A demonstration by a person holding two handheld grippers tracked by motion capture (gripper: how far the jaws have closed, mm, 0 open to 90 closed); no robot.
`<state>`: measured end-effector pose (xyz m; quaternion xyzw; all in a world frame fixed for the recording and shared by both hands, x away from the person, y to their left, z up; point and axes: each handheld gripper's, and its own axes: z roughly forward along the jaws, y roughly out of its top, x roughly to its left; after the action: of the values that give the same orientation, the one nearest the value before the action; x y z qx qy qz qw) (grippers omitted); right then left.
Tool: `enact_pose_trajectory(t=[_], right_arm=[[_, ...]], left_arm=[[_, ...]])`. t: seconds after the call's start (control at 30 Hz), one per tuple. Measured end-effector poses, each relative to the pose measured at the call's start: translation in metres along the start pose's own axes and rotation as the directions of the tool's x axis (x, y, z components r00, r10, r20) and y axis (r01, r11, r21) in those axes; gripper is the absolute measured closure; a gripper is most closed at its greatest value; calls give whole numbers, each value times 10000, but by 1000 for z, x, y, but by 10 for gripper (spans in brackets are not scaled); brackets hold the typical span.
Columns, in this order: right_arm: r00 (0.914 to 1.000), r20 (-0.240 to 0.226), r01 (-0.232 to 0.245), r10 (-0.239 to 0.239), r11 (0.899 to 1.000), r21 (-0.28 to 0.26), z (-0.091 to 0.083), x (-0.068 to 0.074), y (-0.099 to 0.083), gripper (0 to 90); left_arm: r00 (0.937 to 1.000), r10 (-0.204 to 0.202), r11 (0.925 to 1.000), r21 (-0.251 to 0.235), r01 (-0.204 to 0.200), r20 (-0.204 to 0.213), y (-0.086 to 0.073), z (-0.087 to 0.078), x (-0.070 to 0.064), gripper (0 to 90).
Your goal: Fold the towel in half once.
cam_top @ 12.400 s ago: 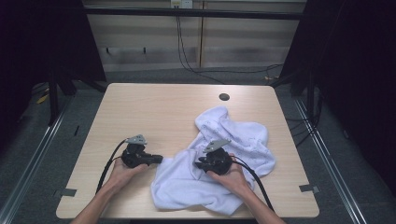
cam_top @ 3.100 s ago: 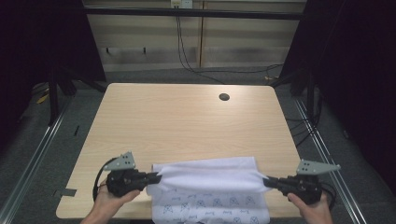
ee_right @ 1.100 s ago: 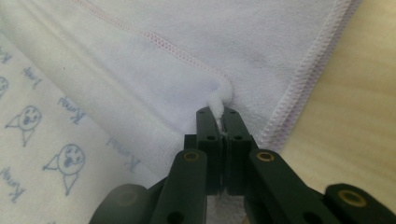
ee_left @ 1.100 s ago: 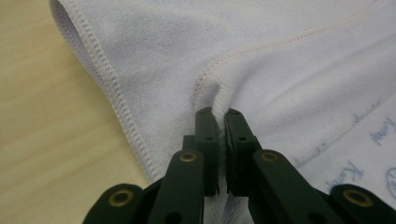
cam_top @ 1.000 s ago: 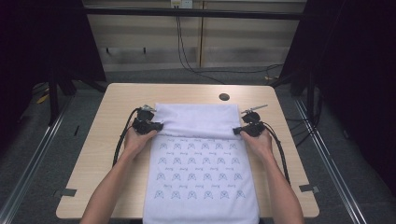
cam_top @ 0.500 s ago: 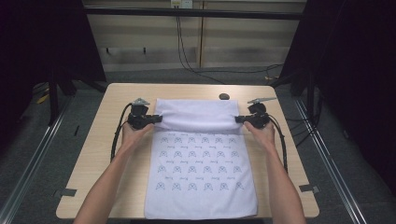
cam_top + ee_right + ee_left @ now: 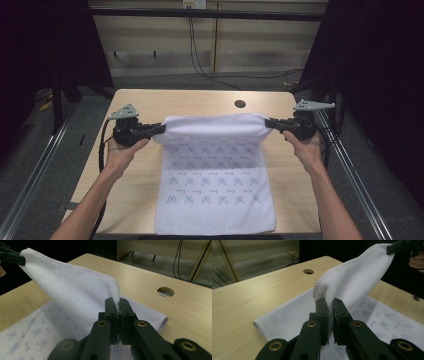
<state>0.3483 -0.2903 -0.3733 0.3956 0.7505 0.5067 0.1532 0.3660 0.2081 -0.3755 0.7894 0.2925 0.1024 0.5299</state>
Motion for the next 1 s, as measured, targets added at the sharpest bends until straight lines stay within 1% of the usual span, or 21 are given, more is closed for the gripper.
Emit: enact_pose_trajectory(t=[0.03, 0.07, 0.1, 0.2, 0.23, 0.27, 0.33, 0.37, 0.43, 0.47, 0.53, 0.57, 0.6, 0.63, 0.7, 0.73, 0.77, 0.8, 0.83, 0.93, 1.0], right_arm=[[9998, -209, 30, -30, 10000, -26, -5, 4, 3, 881], [9995, -237, 220, -217, 9997, 113, -8, 7, 6, 881], [9982, -175, 585, -581, 9980, 245, -13, 13, 11, 881], [9954, -248, 930, -928, 9956, 84, -25, 25, 25, 881], [9948, -317, 973, -972, 9953, 4, -29, 29, 28, 881], [9930, -408, 1105, -1109, 9938, -110, -33, 34, 30, 881], [9868, -396, 1563, -1567, 9876, -135, -42, 46, 27, 881], [9824, -423, 1812, -1819, 9832, -202, -46, 51, 22, 881], [9809, -435, 1893, -1894, 9819, -63, -50, 56, 9, 881], [9812, -457, 1879, -1876, 9822, 22, -52, 57, 3, 881], [9834, -399, 1776, -1770, 9840, 125, -56, 57, -10, 881], [9860, -493, 1593, -1592, 9872, -19, -60, 56, -18, 881], [9890, -690, 1294, -1309, 9913, -255, -64, 56, -27, 881], [9887, -810, 1246, -1265, 9918, -274, -65, 57, -32, 880], [9859, -913, 1411, -1403, 9900, 23, -65, 63, -46, 879], [9821, -1037, 1605, -1575, 9868, 216, -65, 67, -57, 879], [9789, -1258, 1670, -1611, 9853, 373, -64, 71, -66, 878], [9782, -1387, 1629, -1544, 9852, 523, -64, 74, -75, 877], [9787, -1461, 1546, -1441, 9860, 633, -62, 76, -82, 877], [9780, -1900, 1115, -859, 9854, 1287, -56, 81, -114, 874], [9771, -1954, 1205, -845, 9762, 1801, -53, 82, -126, 870]], left_arm=[[10000, 89, 10000, -34, -89, 4, 2, -4, -3, 848], [9995, 299, 9995, -80, -298, 111, 8, -12, -7, 848], [9994, 343, 9992, -186, -341, 102, 13, -18, -11, 848], [9989, 458, 9973, -581, -450, 119, 23, -34, -20, 850], [9988, 490, 9968, -642, -484, 77, 24, -38, -25, 850], [9977, 677, 9964, -517, -670, 105, 24, -40, -29, 850], [9960, 884, 9955, -354, -880, 89, 14, -43, -39, 848], [9956, 898, 9957, -255, -891, 273, 7, -42, -44, 847], [9950, 922, 9957, -3, -922, 389, -6, -40, -49, 848], [9953, 812, 9966, 107, -819, 521, -14, -39, -50, 848], [9961, 596, 9982, -75, -592, 655, -24, -39, -51, 848], [9955, 413, 9991, -170, -400, 852, -30, -38, -52, 848], [9954, 390, 9992, -161, -377, 876, -34, -37, -53, 848], [9953, 385, 9992, -84, -379, 885, -40, -35, -55, 848], [9928, 252, 9995, 172, -274, 1175, -56, -32, -58, 846], [9919, 378, 9985, 349, -423, 1211, -63, -31, -60, 843], [9906, 361, 9988, 277, -401, 1317, -71, -30, -61, 839], [9908, 204, 9996, 174, -229, 1334, -77, -29, -61, 838], [9902, -134, 9999, 121, 119, 1388, -88, -26, -60, 838], [9900, -159, 9956, 935, 27, 1404, -106, -18, -62, 837], [9877, -138, 9904, 1381, -80, 1556, -113, -17, -66, 832]])
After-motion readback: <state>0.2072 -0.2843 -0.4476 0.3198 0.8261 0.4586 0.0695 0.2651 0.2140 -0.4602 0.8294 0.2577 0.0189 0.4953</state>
